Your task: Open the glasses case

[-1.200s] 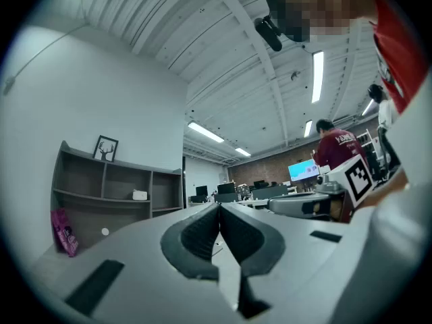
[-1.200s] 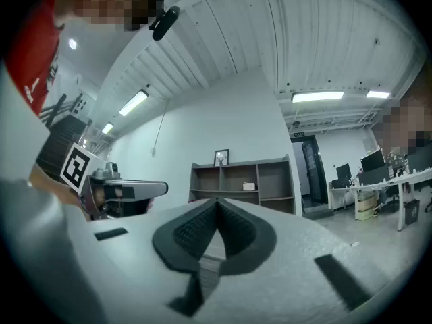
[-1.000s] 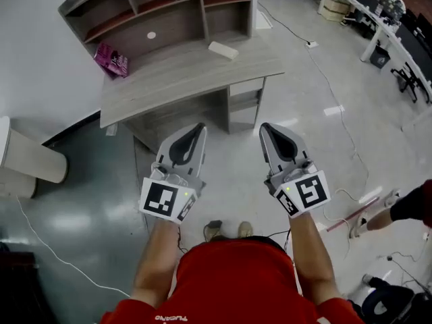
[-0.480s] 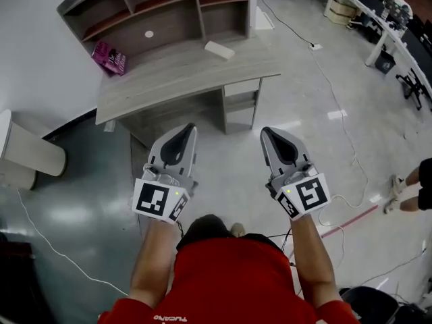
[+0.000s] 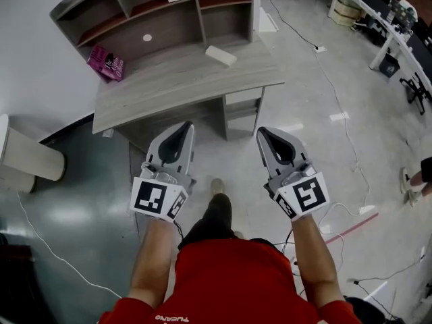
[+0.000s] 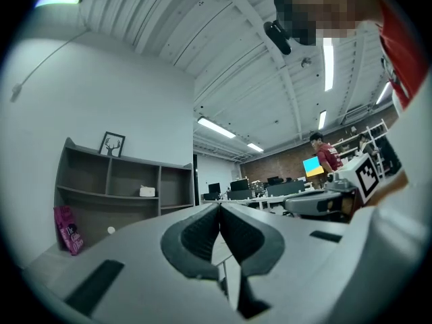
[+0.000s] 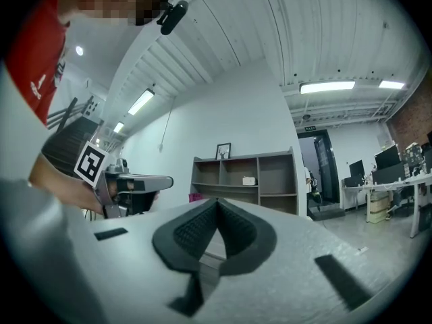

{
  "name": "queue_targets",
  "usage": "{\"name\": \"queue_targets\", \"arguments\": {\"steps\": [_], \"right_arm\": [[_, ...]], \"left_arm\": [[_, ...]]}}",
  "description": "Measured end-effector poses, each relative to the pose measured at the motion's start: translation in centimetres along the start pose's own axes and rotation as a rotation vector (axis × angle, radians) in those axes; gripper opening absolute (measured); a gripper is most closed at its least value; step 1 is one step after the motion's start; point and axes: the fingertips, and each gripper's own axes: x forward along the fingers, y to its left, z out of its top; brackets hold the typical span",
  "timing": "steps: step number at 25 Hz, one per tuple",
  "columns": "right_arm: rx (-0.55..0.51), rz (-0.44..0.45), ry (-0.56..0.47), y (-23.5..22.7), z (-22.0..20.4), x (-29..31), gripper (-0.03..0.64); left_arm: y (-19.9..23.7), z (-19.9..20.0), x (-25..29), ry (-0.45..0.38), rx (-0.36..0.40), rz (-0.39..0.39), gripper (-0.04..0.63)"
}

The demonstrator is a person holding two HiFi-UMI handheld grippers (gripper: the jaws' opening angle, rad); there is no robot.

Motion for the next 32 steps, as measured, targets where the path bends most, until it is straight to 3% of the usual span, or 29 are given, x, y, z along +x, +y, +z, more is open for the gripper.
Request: {"name": "queue_targets", "arguments": {"steps": [10, 17, 26, 32], "right_arm": [[-0.035, -0.013, 0.051, -6.6, -3.3, 13.7, 0.005], [-0.048, -0.061, 0.087, -11.0, -5.6, 23.3, 0.005], [-0.036, -0.099, 0.169, -15.3, -9.5, 29.8, 0.005], [-0.047, -0.076, 0.209, -18.0, -12.6, 33.3, 0.005]], "left_arm": [[11.0, -4.8, 10.6, 0.009, -0.031, -0.015, 0.009], [18.0, -8.8, 18.2, 0.06, -0.017, -0.09, 0.009], [22.6, -13.0, 24.8, 0.097, -0.022, -0.116, 0.009], [24.5, -16.3, 28.4, 0.154, -0.02, -0.101, 0.009]]}}
